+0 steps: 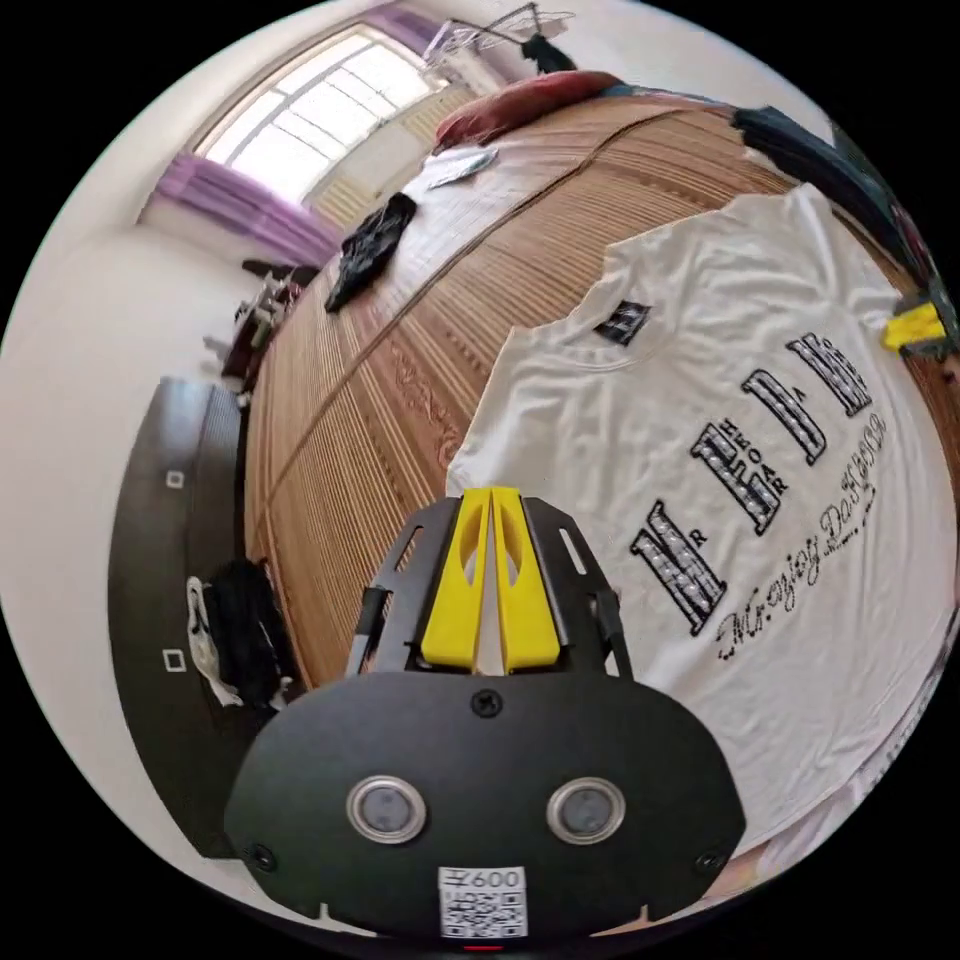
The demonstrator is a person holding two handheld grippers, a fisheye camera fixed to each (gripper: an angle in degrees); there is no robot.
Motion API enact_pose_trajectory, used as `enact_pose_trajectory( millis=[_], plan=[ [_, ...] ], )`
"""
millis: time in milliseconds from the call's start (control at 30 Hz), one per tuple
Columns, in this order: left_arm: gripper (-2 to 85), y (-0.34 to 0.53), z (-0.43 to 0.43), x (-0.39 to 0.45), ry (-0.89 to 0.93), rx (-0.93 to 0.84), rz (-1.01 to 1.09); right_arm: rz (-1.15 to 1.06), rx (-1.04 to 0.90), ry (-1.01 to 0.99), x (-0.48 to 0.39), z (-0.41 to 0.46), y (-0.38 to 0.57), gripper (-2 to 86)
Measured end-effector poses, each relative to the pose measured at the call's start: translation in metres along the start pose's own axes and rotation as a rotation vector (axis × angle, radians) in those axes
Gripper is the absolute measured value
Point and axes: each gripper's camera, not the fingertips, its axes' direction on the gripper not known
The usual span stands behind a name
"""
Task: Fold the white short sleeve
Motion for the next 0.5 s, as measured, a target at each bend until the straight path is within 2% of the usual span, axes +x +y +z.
enact_pose_trajectory(
  millis=[100,200,233,333,367,433,500],
  plan=[
    [0.8,0.003,0.065,-0.045,0.144,-0.04,-0.188,0.003,0.002,-0.008,0.001,-0.002,0.0,-0.8],
    [0.8,0.008,0.141,-0.045,0.219,-0.151,-0.282,0.006,0.002,-0.012,0.002,-0.003,0.0,-0.8],
    [0.8,0.017,0.14,-0.043,0.172,-0.038,-0.347,0.005,0.001,-0.012,0.002,-0.003,0.0,-0.8],
    [0.7,0.029,0.15,-0.022,0.088,0.072,-0.406,0.004,-0.002,-0.012,0.002,-0.004,0.0,-0.8],
    [0.7,0.033,0.153,-0.002,0.002,0.11,-0.392,0.003,-0.001,-0.012,0.002,-0.004,0.0,-0.8],
    [0.5,0.023,0.161,0.046,-0.246,0.054,-0.32,0.002,-0.001,-0.012,0.002,-0.004,0.0,-0.8],
    [0.5,0.018,0.172,0.076,-0.383,0.023,-0.253,0.002,-0.001,-0.012,0.002,-0.005,0.0,-0.8]
  ],
)
